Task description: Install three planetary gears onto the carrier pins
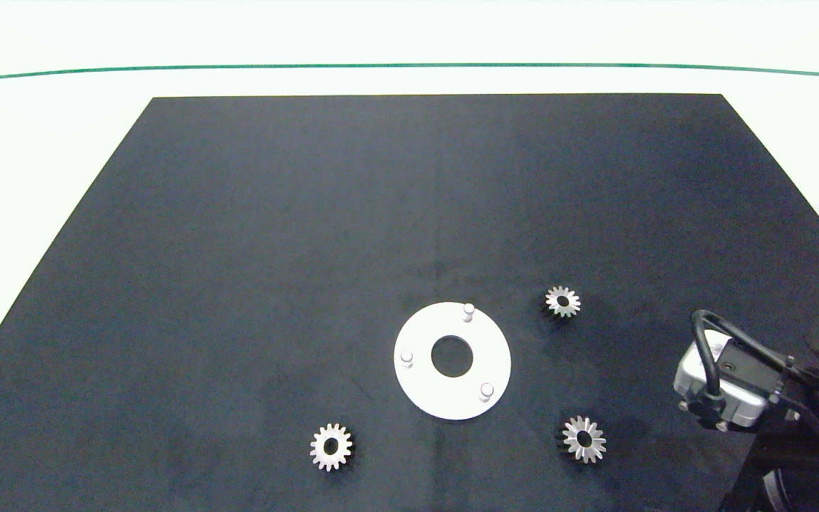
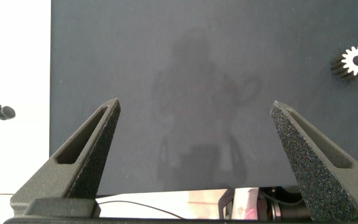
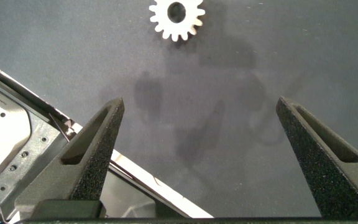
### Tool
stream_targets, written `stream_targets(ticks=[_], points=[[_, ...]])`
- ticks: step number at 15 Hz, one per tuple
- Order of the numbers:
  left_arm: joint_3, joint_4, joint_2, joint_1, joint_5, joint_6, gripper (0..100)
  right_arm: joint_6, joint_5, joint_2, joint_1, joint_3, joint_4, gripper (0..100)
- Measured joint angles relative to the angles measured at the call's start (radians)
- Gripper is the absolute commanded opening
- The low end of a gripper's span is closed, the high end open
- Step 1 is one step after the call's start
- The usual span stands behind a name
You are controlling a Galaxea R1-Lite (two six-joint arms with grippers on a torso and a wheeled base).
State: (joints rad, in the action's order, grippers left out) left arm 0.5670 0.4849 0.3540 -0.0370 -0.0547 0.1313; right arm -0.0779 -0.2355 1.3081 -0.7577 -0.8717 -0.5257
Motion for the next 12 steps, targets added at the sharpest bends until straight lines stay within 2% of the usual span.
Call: stream_targets(ticks=[3, 5, 12], points=[[0.002, 0.0, 0.001, 0.0, 0.0, 0.0, 100, 0.004, 0.0, 0.042, -0.003, -0.001, 0.013, 100], [0.002, 0.0, 0.003, 0.0, 0.0, 0.0, 100, 0.014, 0.0, 0.071, -0.004, 0.0, 0.039, 100], [0.004, -0.006, 0.01, -0.002, 0.0, 0.0, 100, 0.019, -0.001, 0.185, -0.002, -0.005, 0.128, 100]])
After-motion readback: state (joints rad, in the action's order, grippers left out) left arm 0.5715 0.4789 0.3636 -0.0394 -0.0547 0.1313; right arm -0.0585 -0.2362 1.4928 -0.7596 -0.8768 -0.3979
